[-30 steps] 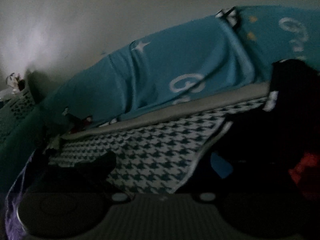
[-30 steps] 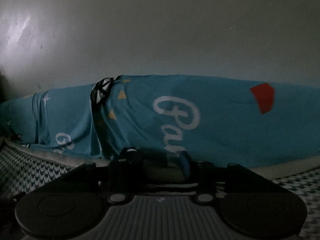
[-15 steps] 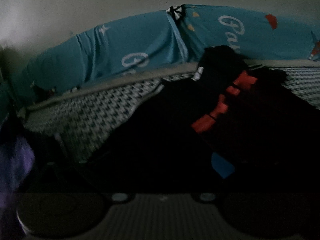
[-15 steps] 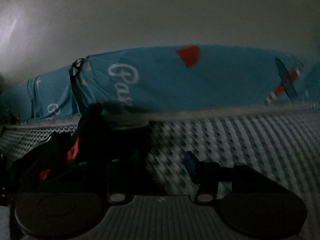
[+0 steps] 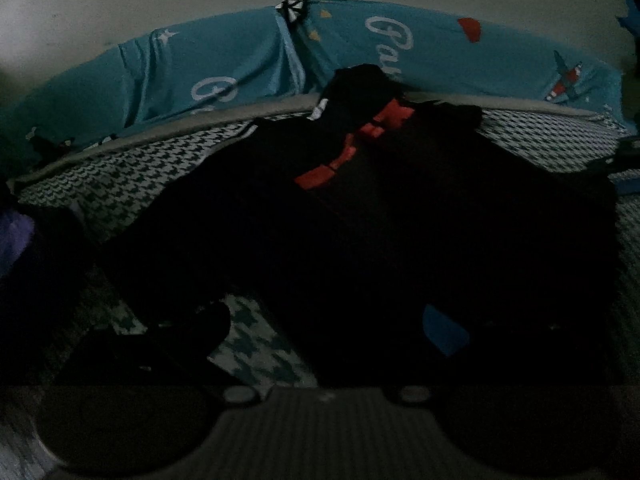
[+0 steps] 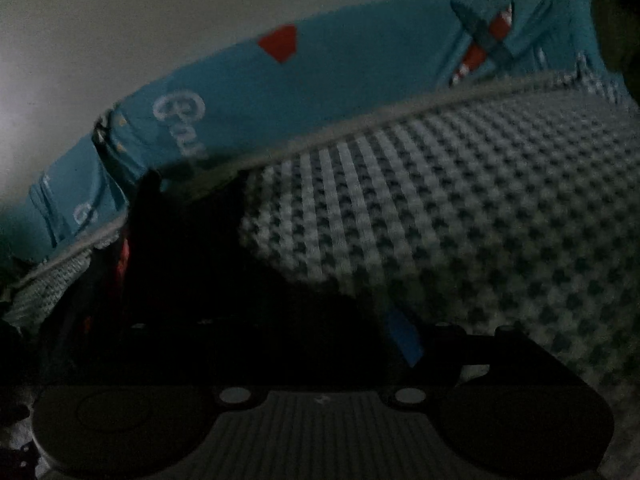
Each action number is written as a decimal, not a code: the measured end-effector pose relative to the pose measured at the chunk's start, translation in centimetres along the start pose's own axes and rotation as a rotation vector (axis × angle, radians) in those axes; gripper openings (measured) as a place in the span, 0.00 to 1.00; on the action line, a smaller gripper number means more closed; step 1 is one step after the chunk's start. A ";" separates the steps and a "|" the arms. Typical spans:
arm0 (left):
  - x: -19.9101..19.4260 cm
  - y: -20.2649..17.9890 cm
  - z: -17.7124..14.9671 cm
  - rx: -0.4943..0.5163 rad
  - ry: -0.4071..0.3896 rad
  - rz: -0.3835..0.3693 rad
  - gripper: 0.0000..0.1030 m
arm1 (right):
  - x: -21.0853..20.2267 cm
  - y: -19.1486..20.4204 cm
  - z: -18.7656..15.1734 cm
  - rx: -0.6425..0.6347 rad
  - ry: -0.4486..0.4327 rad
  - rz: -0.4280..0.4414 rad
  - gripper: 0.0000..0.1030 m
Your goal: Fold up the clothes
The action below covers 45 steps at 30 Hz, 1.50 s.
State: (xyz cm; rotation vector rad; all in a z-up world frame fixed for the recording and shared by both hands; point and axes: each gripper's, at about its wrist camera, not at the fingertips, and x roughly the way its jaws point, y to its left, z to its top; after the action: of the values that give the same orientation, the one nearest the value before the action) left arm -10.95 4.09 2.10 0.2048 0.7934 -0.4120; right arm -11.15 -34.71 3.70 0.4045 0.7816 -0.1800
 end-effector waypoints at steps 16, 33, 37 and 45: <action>-2.8 0.8 -3.9 -0.070 0.015 -0.091 1.00 | -5.8 1.7 -2.7 0.100 -0.139 0.007 0.05; -6.2 0.2 -7.8 -0.028 0.021 -0.093 1.00 | -9.6 2.7 -8.0 0.048 -0.202 -0.079 0.19; -6.6 0.3 -8.2 -0.028 0.023 -0.074 1.00 | -9.3 5.2 -11.9 -0.043 -0.130 0.019 0.19; -6.9 1.4 -8.4 -0.069 0.017 -0.022 1.00 | -9.7 9.6 -18.3 -0.206 -0.039 0.214 0.19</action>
State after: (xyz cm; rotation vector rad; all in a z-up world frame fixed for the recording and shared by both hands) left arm -20.12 10.02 1.34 0.1354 0.8254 -0.4039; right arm -26.83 -18.20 1.69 0.2859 0.7058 0.0926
